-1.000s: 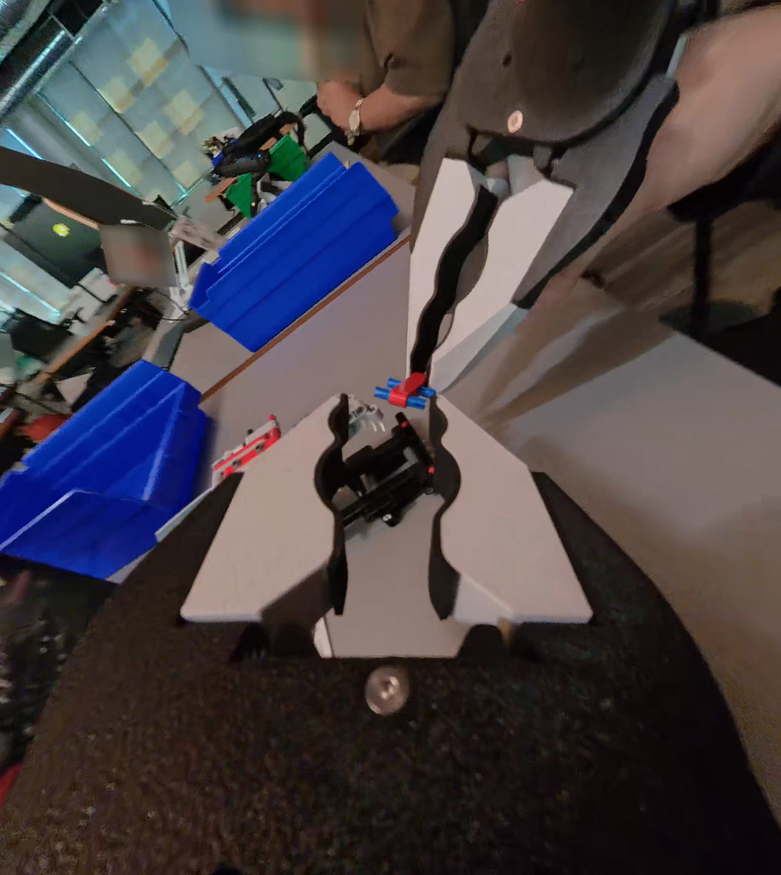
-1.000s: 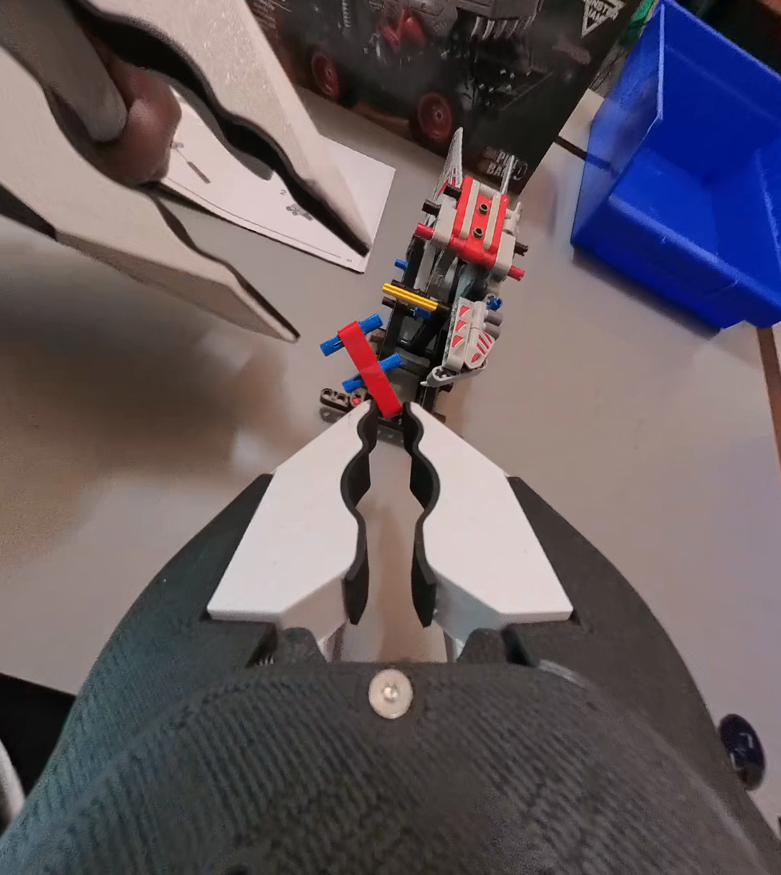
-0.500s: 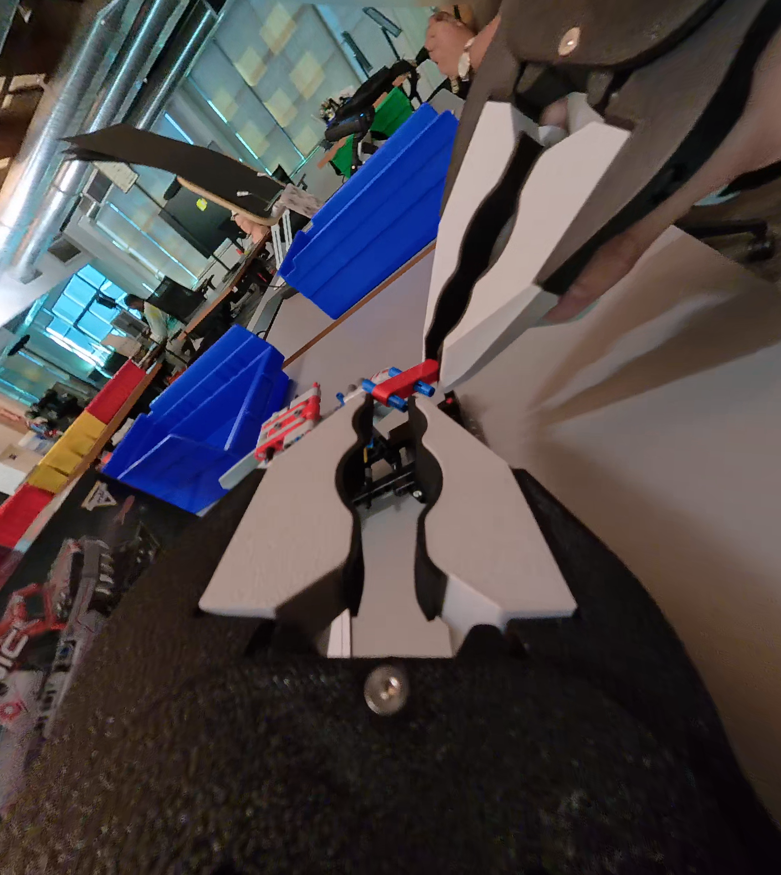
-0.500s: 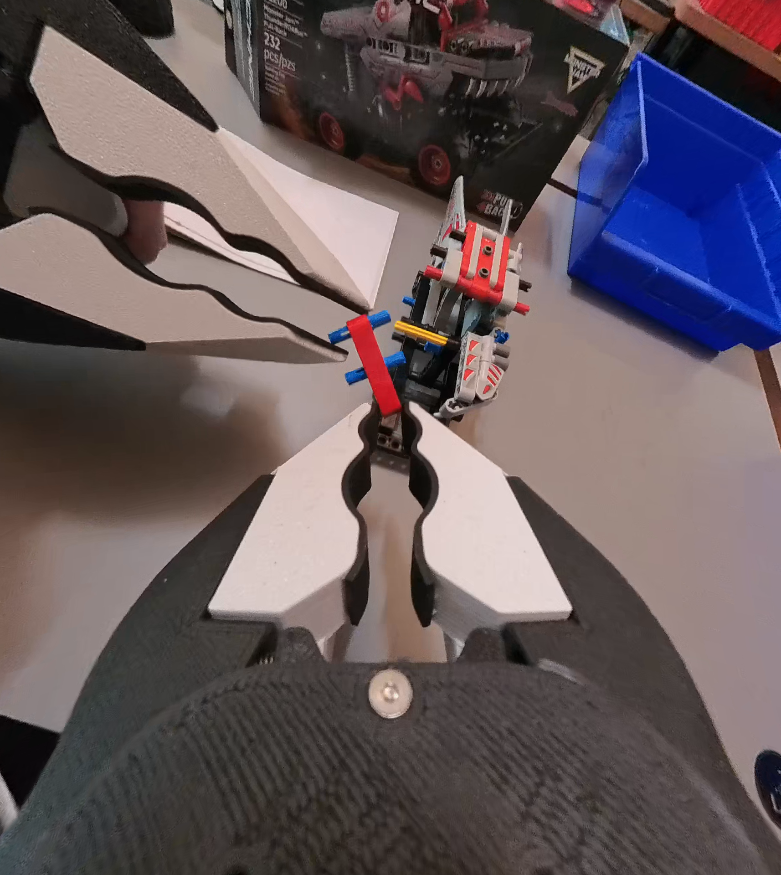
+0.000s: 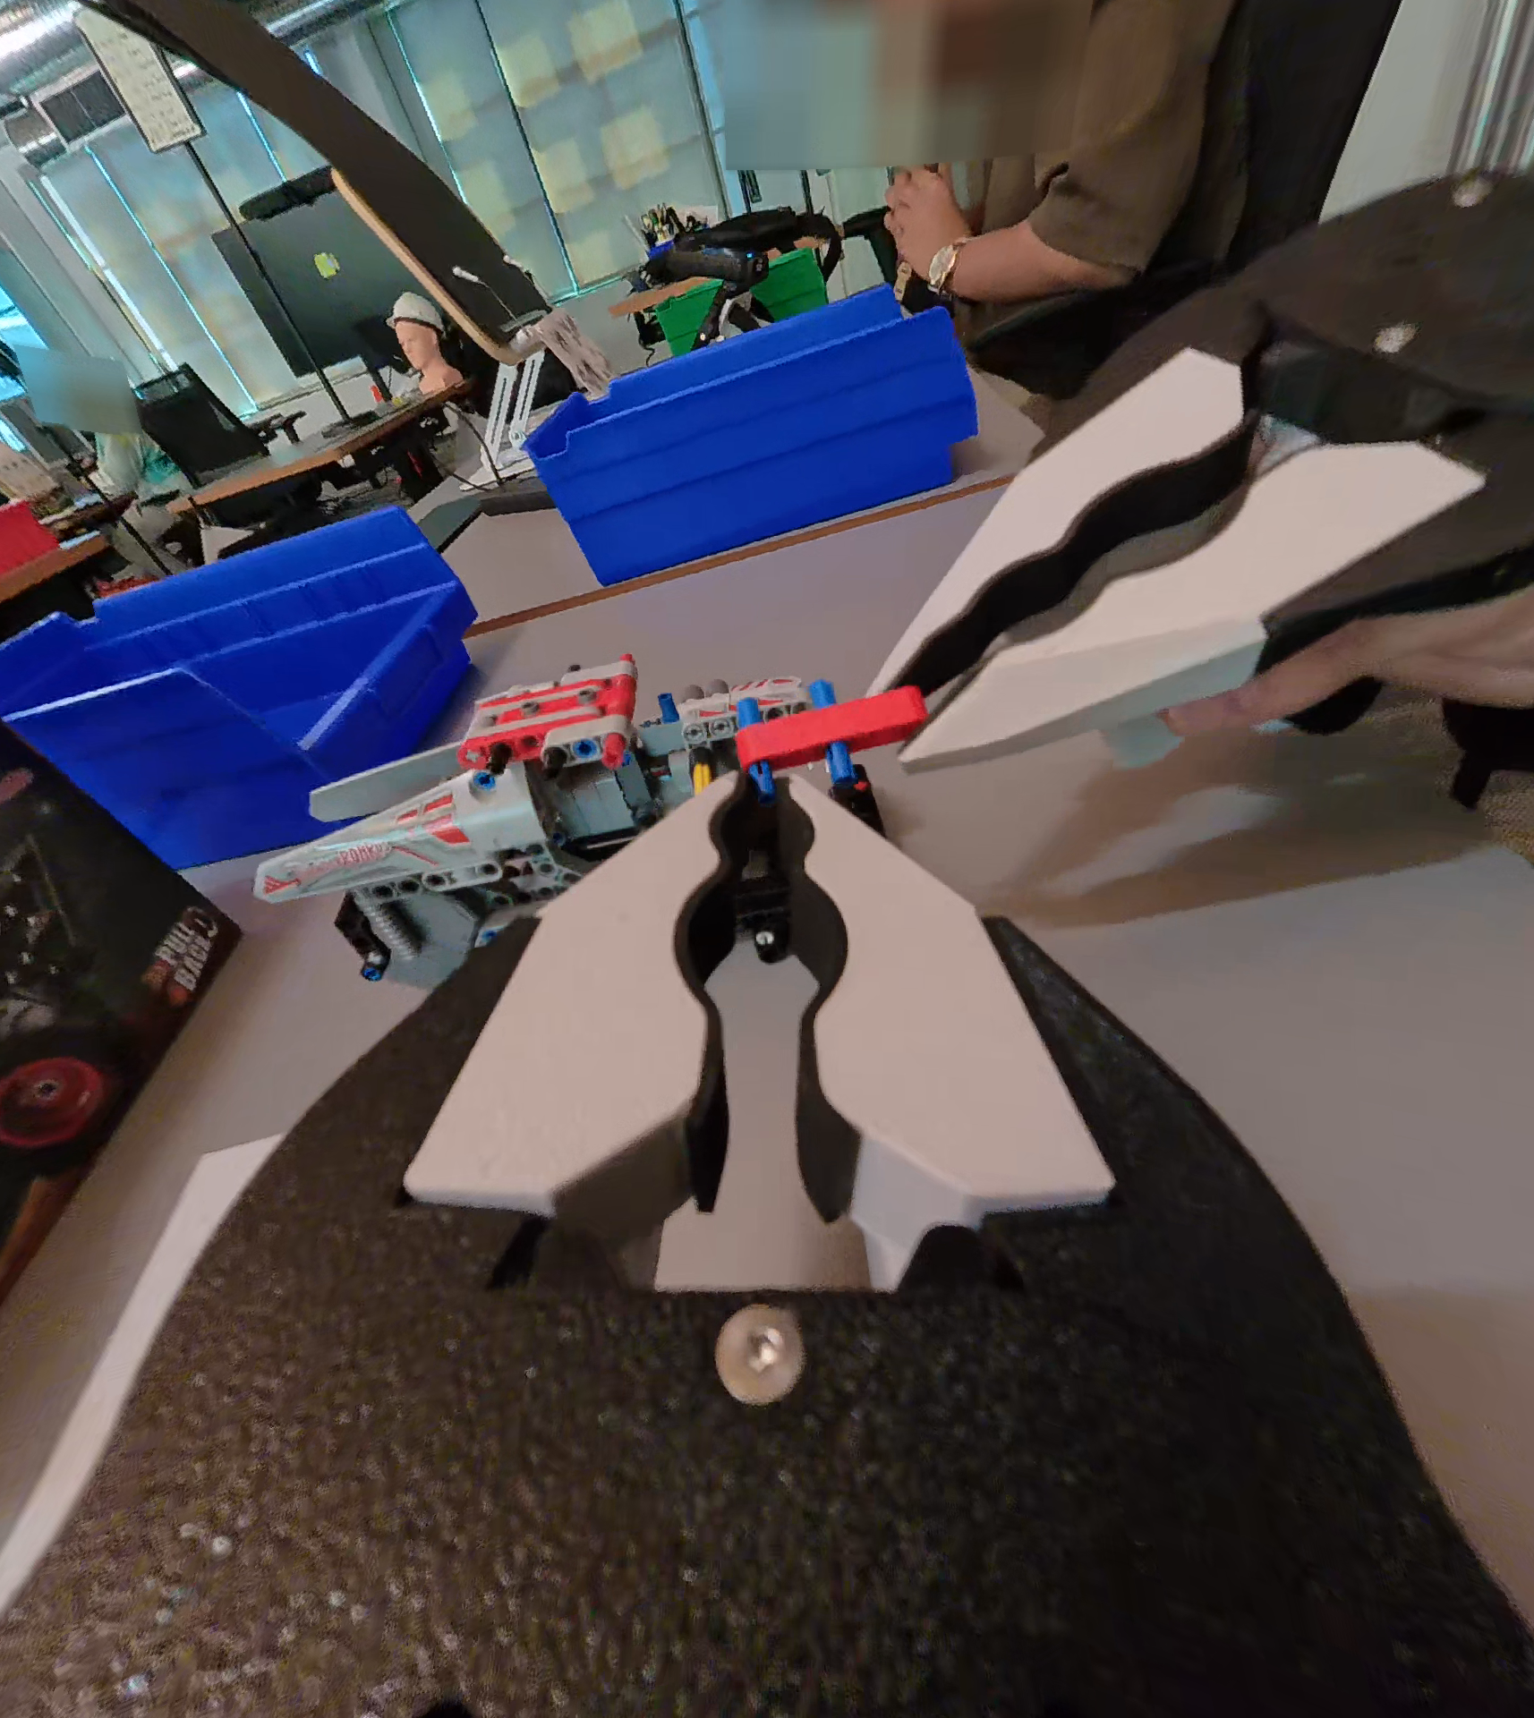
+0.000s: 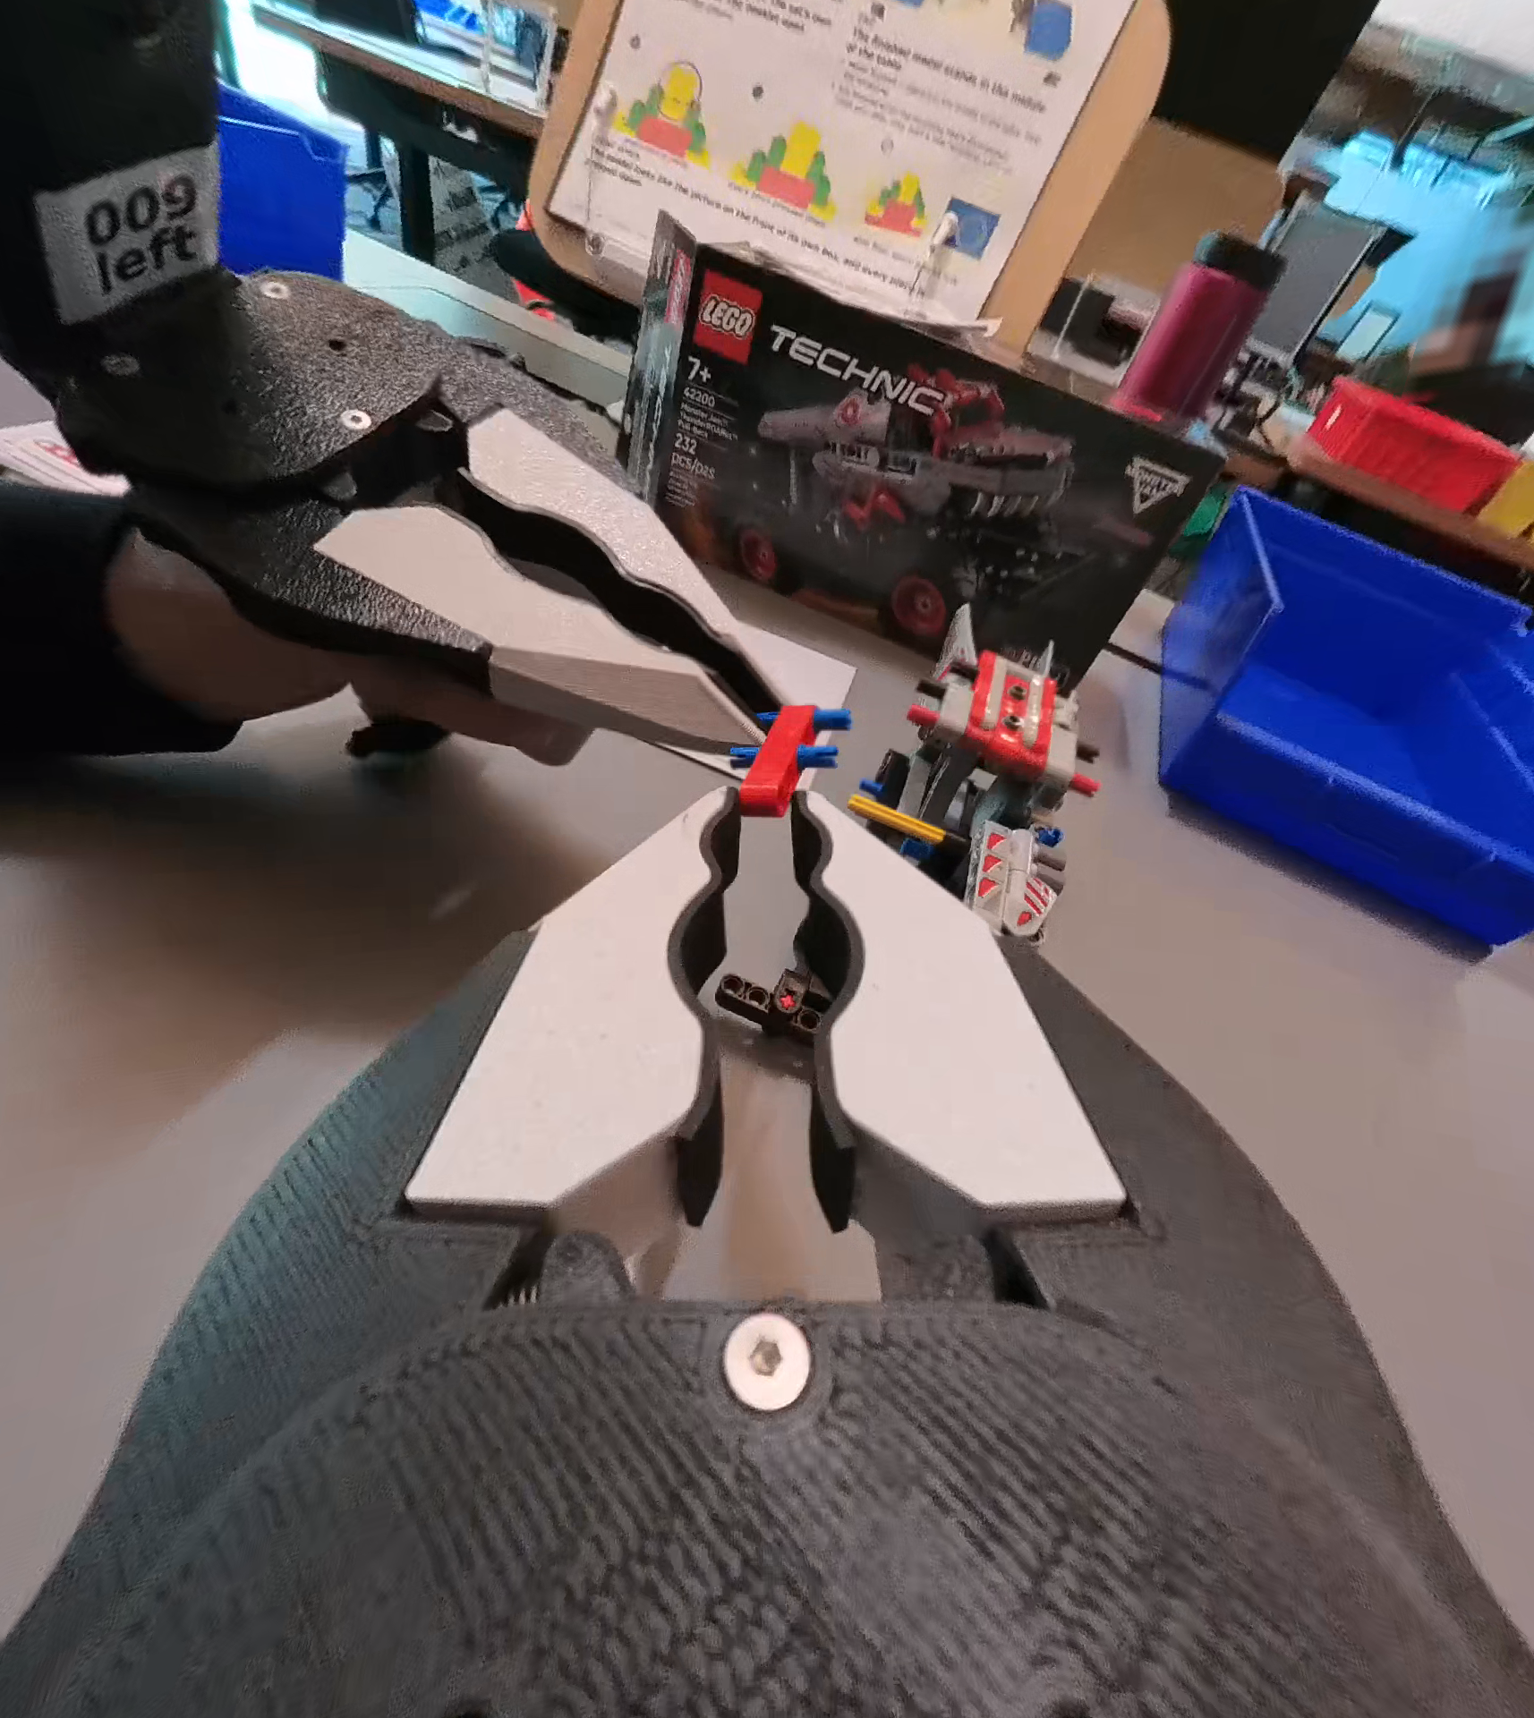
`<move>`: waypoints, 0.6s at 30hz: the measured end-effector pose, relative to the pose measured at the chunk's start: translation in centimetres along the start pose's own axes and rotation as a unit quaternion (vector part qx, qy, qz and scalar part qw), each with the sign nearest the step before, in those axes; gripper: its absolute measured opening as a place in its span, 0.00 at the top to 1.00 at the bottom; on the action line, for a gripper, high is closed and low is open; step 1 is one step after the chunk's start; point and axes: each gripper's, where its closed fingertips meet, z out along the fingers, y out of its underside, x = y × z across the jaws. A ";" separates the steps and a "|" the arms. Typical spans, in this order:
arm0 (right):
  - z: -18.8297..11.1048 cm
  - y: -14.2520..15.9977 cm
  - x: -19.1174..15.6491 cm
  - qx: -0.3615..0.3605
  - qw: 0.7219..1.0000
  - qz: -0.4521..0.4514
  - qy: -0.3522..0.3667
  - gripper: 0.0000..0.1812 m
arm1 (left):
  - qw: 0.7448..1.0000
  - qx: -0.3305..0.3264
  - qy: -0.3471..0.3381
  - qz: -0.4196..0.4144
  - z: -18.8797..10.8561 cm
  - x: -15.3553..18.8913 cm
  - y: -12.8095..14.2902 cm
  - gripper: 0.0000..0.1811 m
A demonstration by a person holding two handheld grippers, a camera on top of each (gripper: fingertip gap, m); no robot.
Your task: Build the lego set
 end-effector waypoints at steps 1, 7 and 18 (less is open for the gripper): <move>0.1 0.1 -0.1 0.003 1.000 -0.006 0.002 0.95 | 1.000 0.002 -0.001 -0.006 0.0 -0.1 0.0 0.99; 0.6 0.6 0.2 0.018 1.000 0.017 0.001 0.96 | 0.999 -0.009 -0.028 0.029 0.0 -0.4 0.4 0.99; 0.9 1.0 0.2 0.005 0.998 0.062 -0.032 0.96 | 0.987 0.022 -0.097 0.126 -0.5 -0.9 -0.2 0.99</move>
